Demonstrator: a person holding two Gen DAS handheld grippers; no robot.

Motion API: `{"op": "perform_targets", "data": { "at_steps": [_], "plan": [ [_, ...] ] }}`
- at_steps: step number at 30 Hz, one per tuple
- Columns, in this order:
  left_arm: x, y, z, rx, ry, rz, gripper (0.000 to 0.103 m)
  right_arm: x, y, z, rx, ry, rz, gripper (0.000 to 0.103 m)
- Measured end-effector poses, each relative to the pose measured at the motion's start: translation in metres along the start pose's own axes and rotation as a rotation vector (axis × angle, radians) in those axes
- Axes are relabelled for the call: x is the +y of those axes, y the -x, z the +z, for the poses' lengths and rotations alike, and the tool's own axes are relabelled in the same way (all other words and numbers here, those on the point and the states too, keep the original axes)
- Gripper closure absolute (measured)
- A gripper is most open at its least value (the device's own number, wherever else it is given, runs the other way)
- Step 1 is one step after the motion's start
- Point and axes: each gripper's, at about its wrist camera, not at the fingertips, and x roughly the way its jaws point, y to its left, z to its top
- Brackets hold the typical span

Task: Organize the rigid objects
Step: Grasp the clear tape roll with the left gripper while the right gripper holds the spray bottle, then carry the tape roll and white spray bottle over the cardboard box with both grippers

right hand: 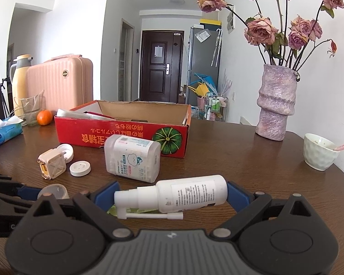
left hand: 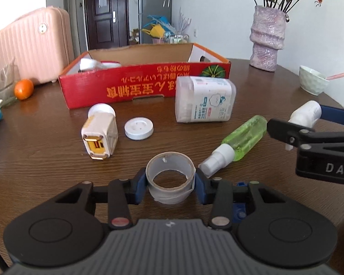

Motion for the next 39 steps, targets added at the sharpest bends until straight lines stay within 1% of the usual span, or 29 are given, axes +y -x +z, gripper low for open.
{"op": "perform_targets", "data": {
  "at_steps": [7,19,31,39],
  "plan": [
    [0.0,0.017,0.002,-0.068,-0.011,0.005,0.06,0.005,0.002,0.0,-0.008,-0.015,-0.005,0.005],
    [0.01,0.04,0.009,-0.16,0.022,0.008,0.06,0.022,0.007,0.003,-0.018,-0.034,0.003,0.005],
    [0.028,0.059,0.022,-0.215,0.053,0.025,0.06,0.036,0.01,0.016,-0.046,-0.069,0.003,0.005],
    [0.04,0.061,0.036,-0.237,0.062,0.044,0.06,0.043,0.006,0.03,-0.064,-0.065,0.003,0.005]
  ]
}}
